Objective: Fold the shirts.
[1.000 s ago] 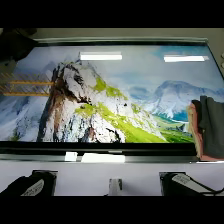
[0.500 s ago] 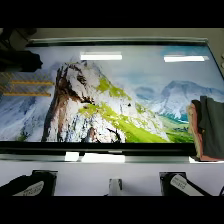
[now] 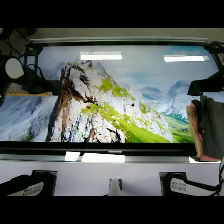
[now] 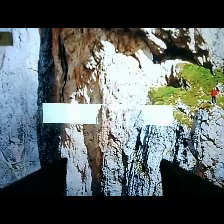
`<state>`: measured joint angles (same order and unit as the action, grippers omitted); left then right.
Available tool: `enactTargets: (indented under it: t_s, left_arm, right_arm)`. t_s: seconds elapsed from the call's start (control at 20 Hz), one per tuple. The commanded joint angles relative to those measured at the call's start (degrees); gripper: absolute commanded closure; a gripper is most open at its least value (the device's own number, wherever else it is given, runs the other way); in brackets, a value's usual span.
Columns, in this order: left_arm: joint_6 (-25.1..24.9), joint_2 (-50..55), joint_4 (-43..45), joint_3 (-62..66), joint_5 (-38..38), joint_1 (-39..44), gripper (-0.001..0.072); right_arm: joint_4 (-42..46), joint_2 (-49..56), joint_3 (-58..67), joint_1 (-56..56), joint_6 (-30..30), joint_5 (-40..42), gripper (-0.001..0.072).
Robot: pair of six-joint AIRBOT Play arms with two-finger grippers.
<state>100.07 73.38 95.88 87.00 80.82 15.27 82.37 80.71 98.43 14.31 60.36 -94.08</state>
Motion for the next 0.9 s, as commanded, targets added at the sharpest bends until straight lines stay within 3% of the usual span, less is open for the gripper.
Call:
enactTargets:
  t_s: [0.0, 0.85]
  left_arm:
    - [2.43, -1.38, 0.17, -2.84, -2.82, 0.09, -0.0001]
    - [2.47, -0.72, 0.09, -2.84, -2.82, 0.11, -0.0002]
  right_arm:
    - [-0.81, 0.90, 0.13, -1.46, 1.40, -2.45, 0.0040]
    - [-0.79, 0.90, 0.13, -1.46, 1.40, 0.07, 0.0040]
